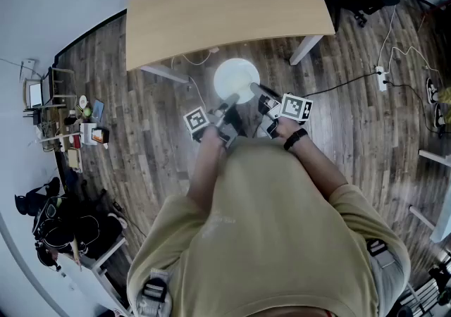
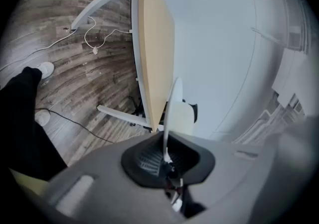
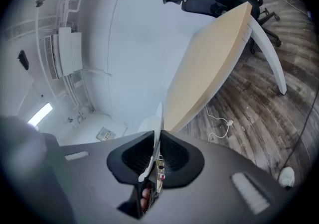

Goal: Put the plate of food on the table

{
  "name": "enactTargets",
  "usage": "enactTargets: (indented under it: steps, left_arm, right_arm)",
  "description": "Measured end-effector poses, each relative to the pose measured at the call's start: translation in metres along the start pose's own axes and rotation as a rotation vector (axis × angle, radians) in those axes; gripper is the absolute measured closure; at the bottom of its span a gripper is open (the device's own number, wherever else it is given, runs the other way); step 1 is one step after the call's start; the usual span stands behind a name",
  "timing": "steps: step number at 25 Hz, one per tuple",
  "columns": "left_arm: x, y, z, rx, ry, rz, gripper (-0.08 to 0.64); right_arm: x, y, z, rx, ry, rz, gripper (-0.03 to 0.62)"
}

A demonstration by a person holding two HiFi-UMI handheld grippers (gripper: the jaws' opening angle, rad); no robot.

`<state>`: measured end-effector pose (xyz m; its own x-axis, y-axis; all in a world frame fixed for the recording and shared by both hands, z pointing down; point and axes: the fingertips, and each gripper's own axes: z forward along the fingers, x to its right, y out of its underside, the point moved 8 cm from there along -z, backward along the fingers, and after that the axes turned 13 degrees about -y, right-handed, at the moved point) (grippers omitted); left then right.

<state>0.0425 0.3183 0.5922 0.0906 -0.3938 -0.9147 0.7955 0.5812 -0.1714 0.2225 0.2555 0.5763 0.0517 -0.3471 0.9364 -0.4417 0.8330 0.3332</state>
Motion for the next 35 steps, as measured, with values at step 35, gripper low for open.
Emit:
enactTargets:
  steps: [35]
  left_arm:
    - [0.060, -0.292, 0.043, -0.146, -0.041, 0.223, 0.523]
  right_arm:
    - [0.060, -0.079, 0.258, -0.010, 0.151, -0.106, 0.526]
